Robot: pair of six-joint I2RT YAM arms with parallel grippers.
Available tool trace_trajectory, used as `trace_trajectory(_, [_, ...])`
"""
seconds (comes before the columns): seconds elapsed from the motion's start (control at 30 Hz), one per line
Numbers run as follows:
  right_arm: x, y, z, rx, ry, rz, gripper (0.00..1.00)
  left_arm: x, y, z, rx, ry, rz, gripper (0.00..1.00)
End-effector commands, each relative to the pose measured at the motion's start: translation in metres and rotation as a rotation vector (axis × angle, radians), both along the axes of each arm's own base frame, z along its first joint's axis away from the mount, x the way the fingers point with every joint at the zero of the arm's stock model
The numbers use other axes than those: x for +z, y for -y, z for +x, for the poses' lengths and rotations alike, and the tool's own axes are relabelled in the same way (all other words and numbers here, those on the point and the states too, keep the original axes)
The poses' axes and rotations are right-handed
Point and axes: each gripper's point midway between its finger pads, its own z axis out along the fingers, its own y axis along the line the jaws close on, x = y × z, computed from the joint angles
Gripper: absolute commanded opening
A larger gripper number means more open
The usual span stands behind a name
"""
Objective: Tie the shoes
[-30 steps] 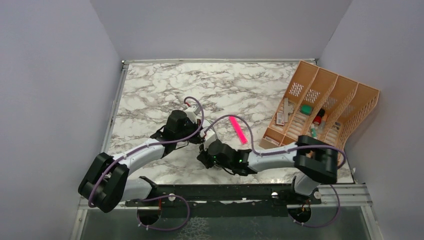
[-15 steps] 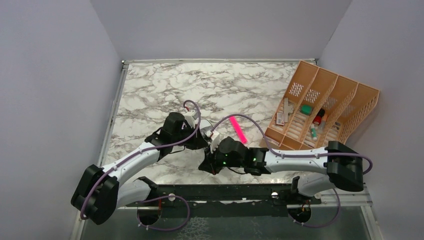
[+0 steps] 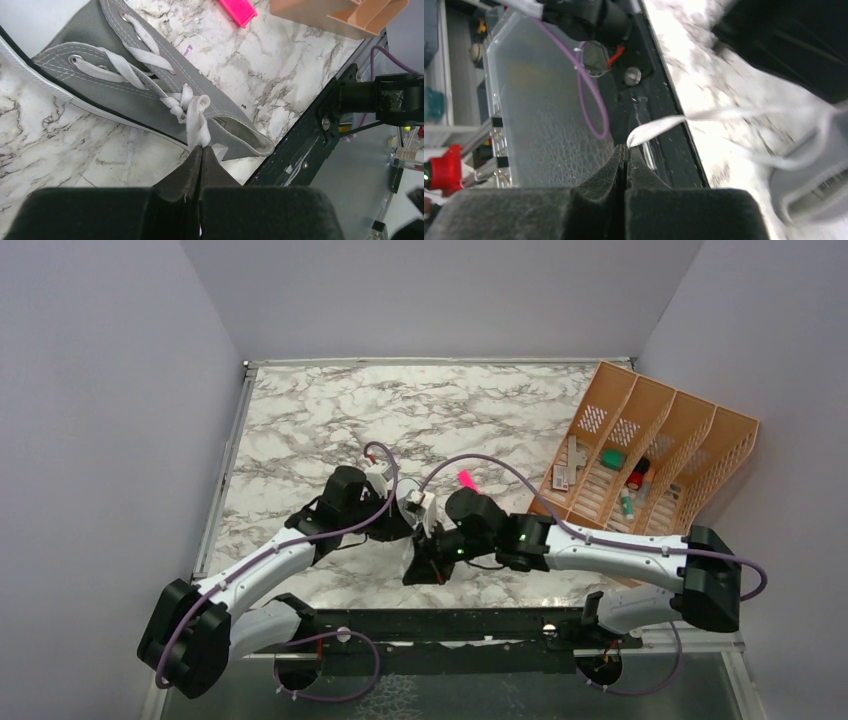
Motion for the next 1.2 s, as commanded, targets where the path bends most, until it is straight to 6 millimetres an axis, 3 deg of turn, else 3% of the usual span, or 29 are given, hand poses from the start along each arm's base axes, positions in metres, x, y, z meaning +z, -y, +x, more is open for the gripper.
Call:
trace_trajectory(0.0, [-0.014,0.051,-0.002,-0.047,-0.217,-0.189,0.00,0.016,-0.001,0.005,0.027,0.071,-0.036,0.00])
trace_trajectory(0.1, [-0.014,0.069,0.006,-0.111,-0.280,-0.248,0.00,0.014,-0.002,0.005,0.035,0.059,-0.040,0.00])
trace_trajectory(0.3, [-0.007,0.086,0.009,-0.109,-0.357,-0.372,0.00,0.015,-0.003,0.008,0.042,0.068,-0.040,0.00])
trace_trajectory(0.5, [-0.006,0.120,0.042,-0.244,-0.336,-0.533,0.00,0.012,-0.006,0.016,0.045,0.074,-0.020,0.00])
trace_trajectory(0.6, [-0.025,0.147,0.063,-0.335,-0.328,-0.672,0.00,0.010,-0.004,0.018,0.036,0.069,-0.021,0.00])
trace_trajectory(0.67, [-0.038,0.161,0.080,-0.412,-0.288,-0.752,0.06,0.009,-0.002,0.020,0.033,0.061,-0.025,0.00])
trace_trajectory(0.77, [-0.060,0.164,0.117,-0.509,-0.195,-0.763,0.11,0.010,0.001,0.022,0.030,0.059,-0.035,0.00])
trace_trajectory(0.9, [-0.100,0.170,0.158,-0.626,-0.194,-0.731,0.11,0.010,0.003,0.024,0.021,0.054,-0.038,0.00])
trace_trajectory(0.97, [-0.111,0.167,0.166,-0.593,-0.199,-0.698,0.18,0.011,0.005,0.024,0.011,0.051,-0.043,0.00])
trace_trajectory(1.03, [-0.108,0.173,0.168,-0.580,-0.172,-0.726,0.33,0.010,0.005,0.025,0.006,0.046,-0.032,0.00])
trace_trajectory(1.1, [-0.090,0.183,0.175,-0.604,-0.061,-0.712,0.45,0.013,0.005,0.026,0.003,0.049,-0.027,0.00])
trace_trajectory(1.17, [-0.063,0.177,0.181,-0.532,0.092,-0.589,0.62,0.015,0.005,0.028,0.010,0.053,-0.030,0.00])
